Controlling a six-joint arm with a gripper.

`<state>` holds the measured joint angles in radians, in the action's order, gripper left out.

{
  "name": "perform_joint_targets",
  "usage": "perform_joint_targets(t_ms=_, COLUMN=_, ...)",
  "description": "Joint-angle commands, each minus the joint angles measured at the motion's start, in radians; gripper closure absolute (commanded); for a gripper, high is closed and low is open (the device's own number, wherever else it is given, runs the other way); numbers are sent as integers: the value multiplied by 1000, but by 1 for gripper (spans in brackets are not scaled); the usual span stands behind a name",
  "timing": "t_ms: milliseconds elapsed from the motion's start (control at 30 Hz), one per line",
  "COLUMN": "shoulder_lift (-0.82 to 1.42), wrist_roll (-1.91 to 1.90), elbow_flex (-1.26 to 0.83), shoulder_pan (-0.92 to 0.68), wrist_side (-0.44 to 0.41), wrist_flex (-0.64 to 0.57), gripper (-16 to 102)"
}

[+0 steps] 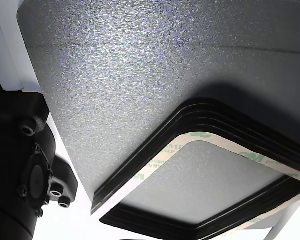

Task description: Grab top frame and put it into gray box.

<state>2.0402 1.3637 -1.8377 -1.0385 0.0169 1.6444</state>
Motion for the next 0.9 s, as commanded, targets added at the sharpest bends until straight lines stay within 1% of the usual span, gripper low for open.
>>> perform_joint_targets(t_ms=0, shoulder_lift=-43, wrist_roll=-23, elbow_flex=44, shoulder_pan=-48, wrist_side=-23, wrist_flex=9, gripper=-13)
perform_joint_targets(t_ms=100, shoulder_lift=-120, wrist_roll=-92, elbow_flex=74, shoulder_pan=-97, wrist_side=-40, wrist_flex=9, gripper=-14)
perform_joint_targets(t_ms=267, shoulder_lift=-221, wrist_roll=-133, elbow_flex=137, shoulder_pan=-150, wrist_side=-38, wrist_flex=9, gripper=-14)
perform_joint_targets(t_ms=433, shoulder_lift=-285, wrist_roll=-190, elbow_flex=153, shoulder_pan=-221, wrist_side=-46, wrist_flex=-5, gripper=-14)
perform_joint_targets(t_ms=700, shoulder_lift=-410, wrist_roll=-213, elbow_flex=225, shoulder_pan=-276, wrist_side=-38, wrist_flex=-5, gripper=-14)
perform_joint_targets(t_ms=867, shoulder_lift=-436, wrist_roll=-209, elbow_flex=221, shoulder_pan=-290, wrist_side=-63, wrist_flex=-51, gripper=-14)
